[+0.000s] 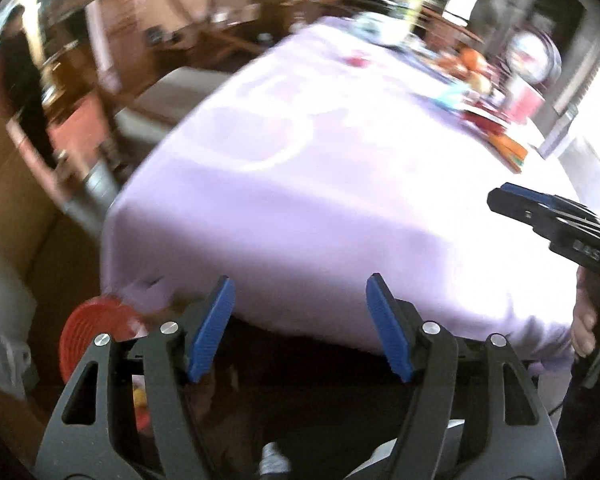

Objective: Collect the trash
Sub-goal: 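Move both open tools back over the table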

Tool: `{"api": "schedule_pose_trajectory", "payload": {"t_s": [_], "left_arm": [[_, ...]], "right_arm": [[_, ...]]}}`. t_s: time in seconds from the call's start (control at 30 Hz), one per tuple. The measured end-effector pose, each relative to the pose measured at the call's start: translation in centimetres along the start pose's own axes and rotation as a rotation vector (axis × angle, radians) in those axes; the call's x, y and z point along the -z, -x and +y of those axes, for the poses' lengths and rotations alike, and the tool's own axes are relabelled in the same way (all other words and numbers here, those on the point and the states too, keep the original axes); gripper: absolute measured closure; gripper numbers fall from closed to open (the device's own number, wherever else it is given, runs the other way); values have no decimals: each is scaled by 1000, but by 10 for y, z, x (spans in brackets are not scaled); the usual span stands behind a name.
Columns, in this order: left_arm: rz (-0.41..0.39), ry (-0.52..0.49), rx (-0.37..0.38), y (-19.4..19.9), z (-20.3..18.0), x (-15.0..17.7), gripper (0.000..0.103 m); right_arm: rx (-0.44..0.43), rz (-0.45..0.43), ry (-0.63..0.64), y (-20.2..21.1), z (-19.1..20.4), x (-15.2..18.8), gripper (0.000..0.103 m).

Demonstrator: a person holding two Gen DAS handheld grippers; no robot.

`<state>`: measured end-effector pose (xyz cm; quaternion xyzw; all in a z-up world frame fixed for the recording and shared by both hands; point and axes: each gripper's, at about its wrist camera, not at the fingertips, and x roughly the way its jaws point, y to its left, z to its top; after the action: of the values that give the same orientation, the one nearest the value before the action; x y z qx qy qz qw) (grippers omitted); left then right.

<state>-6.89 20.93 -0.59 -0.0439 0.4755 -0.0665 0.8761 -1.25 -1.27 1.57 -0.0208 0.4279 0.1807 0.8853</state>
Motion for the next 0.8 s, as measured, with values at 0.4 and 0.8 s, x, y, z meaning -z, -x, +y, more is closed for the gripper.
{"api": "schedule_pose_trajectory", "payload": {"t_s": [0.4, 0.8], "left_arm": [[74, -188, 152, -81, -142, -85, 34], [91, -293, 210, -129, -218, -153, 33]], "right_arm": [[226, -65, -284, 15, -177, -1, 58], [267, -12, -377, -23, -240, -34, 36]]}}
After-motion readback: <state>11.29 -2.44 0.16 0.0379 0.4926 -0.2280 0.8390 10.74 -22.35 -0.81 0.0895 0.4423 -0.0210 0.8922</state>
